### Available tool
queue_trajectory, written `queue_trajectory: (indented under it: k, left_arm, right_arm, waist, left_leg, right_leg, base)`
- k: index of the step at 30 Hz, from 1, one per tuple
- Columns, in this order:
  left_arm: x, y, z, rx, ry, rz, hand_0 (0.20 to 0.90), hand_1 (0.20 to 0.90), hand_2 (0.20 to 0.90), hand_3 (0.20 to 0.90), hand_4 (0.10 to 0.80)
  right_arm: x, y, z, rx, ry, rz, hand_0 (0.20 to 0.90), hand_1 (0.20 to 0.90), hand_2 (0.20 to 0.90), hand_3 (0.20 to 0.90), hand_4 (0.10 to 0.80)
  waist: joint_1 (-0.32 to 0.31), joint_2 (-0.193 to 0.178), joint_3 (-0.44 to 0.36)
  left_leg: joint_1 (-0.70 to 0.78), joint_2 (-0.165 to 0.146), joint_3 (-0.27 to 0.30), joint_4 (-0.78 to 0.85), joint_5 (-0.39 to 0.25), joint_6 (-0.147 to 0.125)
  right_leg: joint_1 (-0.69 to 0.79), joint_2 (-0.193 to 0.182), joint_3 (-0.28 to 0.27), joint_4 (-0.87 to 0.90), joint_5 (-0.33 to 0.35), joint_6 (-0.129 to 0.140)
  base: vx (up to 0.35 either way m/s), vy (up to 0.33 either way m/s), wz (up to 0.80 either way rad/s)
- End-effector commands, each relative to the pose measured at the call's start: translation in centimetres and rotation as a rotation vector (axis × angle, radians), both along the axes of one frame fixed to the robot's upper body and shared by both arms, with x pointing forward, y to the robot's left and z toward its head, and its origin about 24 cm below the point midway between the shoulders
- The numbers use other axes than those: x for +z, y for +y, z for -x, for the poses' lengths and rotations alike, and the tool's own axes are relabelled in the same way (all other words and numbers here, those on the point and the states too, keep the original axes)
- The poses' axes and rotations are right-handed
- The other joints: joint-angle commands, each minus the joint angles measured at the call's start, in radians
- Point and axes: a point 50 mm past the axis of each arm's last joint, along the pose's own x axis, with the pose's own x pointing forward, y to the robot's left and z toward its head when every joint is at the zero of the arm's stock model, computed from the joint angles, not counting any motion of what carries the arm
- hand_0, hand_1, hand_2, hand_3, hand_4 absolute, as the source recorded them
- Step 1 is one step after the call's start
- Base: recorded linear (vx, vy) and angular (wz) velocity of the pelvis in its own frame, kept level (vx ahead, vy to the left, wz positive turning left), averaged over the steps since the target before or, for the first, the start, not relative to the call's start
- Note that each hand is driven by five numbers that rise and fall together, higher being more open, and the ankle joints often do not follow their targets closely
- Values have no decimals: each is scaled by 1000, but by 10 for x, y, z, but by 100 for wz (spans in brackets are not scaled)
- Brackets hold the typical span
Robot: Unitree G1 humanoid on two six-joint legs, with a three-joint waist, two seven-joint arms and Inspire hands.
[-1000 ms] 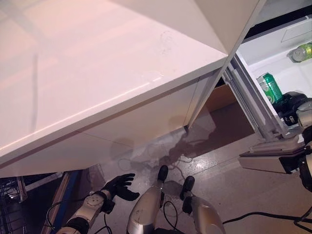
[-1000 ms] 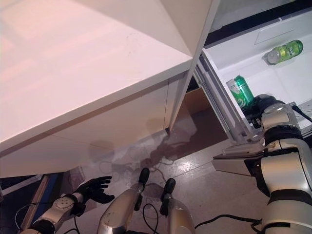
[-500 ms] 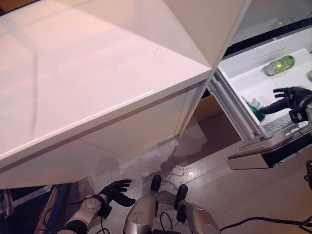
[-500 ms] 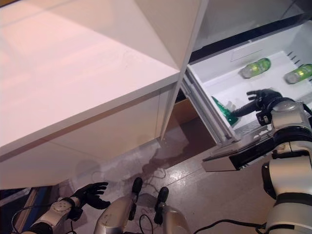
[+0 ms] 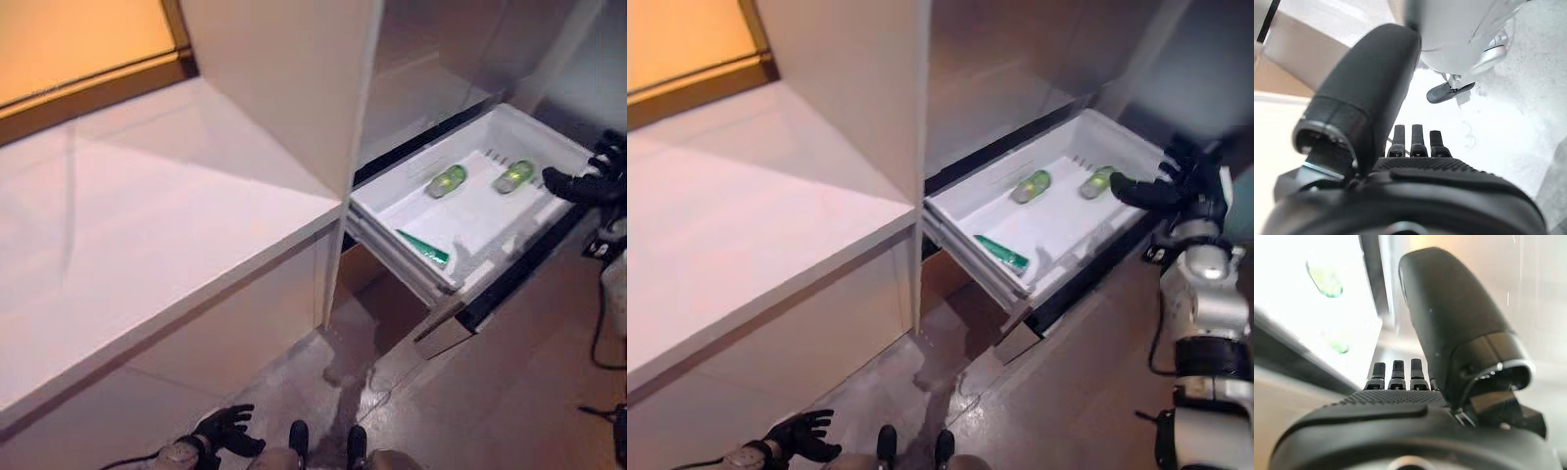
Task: Put drinks into fridge and close the fridge
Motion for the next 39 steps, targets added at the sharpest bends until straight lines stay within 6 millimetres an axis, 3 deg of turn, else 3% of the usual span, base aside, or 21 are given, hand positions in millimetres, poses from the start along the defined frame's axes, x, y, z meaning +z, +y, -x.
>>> queue_trajectory:
  k: [1,4,7,15,21,25,26,29,37,39]
  left_arm:
    - [-7,-12,6,-49,17,10,900,900,900,900,800]
    - [-9,-16,8,-24,29,24,900,900,900,900,800]
    - [-11,-18,10,1,35,32,900,900,900,900,800]
    - [-9,-21,0,25,12,36,900,900,900,900,800]
    - [2,-19,-25,62,-84,28,900,900,900,900,800]
    - [9,-22,-42,83,-152,43,900,900,900,900,800]
    - [11,-23,-45,89,-165,50,900,900,900,900,800]
    - [14,-27,-52,103,-193,72,900,900,900,900,800]
    - [13,-26,-47,116,-179,87,900,900,900,900,800]
    - [13,-25,-46,113,-177,91,900,900,900,900,800]
  right_arm:
    - [21,-1,10,-34,-242,-80,900,900,900,900,800]
    - [-5,5,14,-105,-228,-127,900,900,900,900,800]
    - [-17,8,16,-153,-222,-134,900,900,900,900,800]
    - [-28,4,16,-244,-211,-163,900,900,900,900,800]
    - [-2,13,-6,-174,-302,-214,900,900,900,900,800]
    - [24,31,-25,-51,-376,-205,900,900,900,900,800]
    - [30,37,-29,-10,-400,-198,900,900,900,900,800]
    - [46,53,-39,117,-464,-173,900,900,900,900,800]
    - [99,91,-62,416,-525,-28,900,900,900,900,800]
    - [103,93,-65,442,-513,-17,900,900,900,900,800]
  waist:
    - [10,4,-90]
    - [7,8,-84]
    - [13,11,-63]
    - [46,25,38]
    - [72,43,148]
    - [90,59,200]
    - [95,62,208]
    - [103,66,222]
    - [142,69,225]
    - [149,70,227]
  left_leg:
    - [-13,15,33,130,-156,-39]
    - [-7,13,36,167,-179,-31]
    - [-24,12,31,236,-207,-23]
    - [-130,2,-11,386,-244,5]
    - [-348,-18,-33,588,-275,30]
    - [-491,-40,-40,728,-294,47]
    - [-511,-47,-48,772,-331,47]
    - [-565,-52,-46,834,-348,59]
    - [-632,-56,-49,915,-361,60]
    - [-636,-57,-49,920,-359,59]
  right_leg:
    - [-25,-26,-20,97,-84,56]
    - [-17,-37,-20,119,-95,54]
    - [-26,-54,-30,167,-111,45]
    - [-115,-82,-58,330,-147,19]
    - [-321,-105,-67,567,-198,-17]
    - [-470,-124,-72,733,-234,-49]
    - [-497,-124,-59,787,-271,-47]
    - [-563,-124,-56,864,-296,-63]
    - [-627,-117,-49,936,-311,-77]
    - [-630,-118,-49,941,-310,-77]
  base:
    - [71,0,-19]
    - [71,-1,-8]
    - [55,10,0]
    - [-24,17,12]
    - [-228,41,17]
    - [-163,82,10]
    - [-36,86,11]
    - [-36,87,10]
    - [23,60,-1]
    - [56,34,-9]
